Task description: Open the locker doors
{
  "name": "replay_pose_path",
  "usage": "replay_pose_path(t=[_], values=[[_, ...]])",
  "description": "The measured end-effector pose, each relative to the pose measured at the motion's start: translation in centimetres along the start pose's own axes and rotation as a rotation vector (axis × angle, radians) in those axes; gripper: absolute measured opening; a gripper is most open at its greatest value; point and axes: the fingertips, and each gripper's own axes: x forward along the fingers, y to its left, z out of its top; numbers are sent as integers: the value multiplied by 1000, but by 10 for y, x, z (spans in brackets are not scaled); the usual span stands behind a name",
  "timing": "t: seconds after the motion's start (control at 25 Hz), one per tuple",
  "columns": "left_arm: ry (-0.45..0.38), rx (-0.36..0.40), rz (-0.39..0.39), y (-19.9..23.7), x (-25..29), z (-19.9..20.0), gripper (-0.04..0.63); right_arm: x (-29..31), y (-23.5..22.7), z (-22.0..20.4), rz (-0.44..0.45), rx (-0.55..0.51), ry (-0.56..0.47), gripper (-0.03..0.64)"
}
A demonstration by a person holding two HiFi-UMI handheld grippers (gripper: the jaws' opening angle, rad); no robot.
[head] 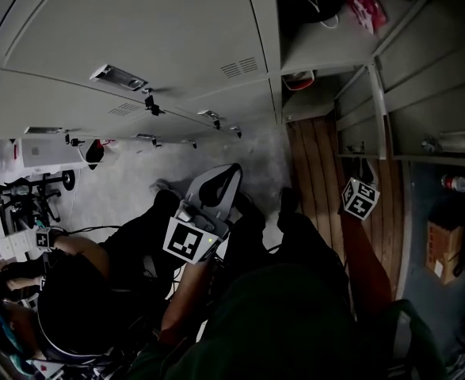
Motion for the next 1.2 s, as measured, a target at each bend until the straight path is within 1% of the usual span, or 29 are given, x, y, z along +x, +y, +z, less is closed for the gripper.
replay_pose_path(t=[0.12,0.16,0.2,0.24,0.28,0.4,0.48,0.64,0.76,1.0,1.08,1.2], values=[[-10,7,14,0,-3,3,0,-18,-3,0,21,26,4,83],[-13,10,23,1,-5,4,0,-25,2,2,43,29,1,81],[-18,12,35,3,-8,5,0,-33,10,5,80,20,-9,57],[-23,15,49,6,-11,5,0,-42,24,11,131,-4,-27,23],[-28,16,66,9,-15,5,0,-50,42,19,190,-41,-52,6],[-49,11,131,24,-27,7,0,-74,106,52,371,-158,-154,3],[-63,13,174,35,-37,6,0,-86,150,75,474,-213,-224,3],[-80,27,249,57,-56,4,0,-101,226,118,629,-287,-346,3],[-97,33,301,72,-71,7,0,-110,276,144,715,-334,-401,3],[-135,31,384,99,-103,29,0,-151,369,206,867,-389,-455,3],[-148,31,400,109,-112,38,0,-170,397,229,905,-413,-484,3],[-170,34,411,123,-123,56,0,-194,431,262,933,-443,-528,3]])
